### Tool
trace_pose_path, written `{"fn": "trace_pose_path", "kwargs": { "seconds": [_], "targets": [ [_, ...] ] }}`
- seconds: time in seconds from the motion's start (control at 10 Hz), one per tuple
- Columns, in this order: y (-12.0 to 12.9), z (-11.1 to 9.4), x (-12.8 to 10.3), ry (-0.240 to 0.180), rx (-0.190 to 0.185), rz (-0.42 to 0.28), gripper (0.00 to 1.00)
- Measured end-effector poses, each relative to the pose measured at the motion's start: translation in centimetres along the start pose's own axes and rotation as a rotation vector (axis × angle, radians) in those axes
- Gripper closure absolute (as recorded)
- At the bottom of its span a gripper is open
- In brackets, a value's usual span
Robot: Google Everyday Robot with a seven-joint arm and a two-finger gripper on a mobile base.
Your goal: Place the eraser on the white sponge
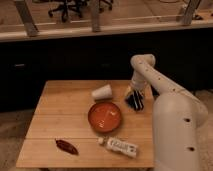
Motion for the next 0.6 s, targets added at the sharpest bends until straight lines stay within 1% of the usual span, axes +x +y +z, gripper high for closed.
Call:
{"fn": "trace_pose_path", "kwargs": {
  "seconds": [0.3,0.6],
  "targets": [
    [-0.3,-0.19,-0.12,0.002,-0.004,-0.003,0.2],
    [-0.54,-0.75,-0.35,0.021,0.009,-0.007,0.2]
  ]
}}
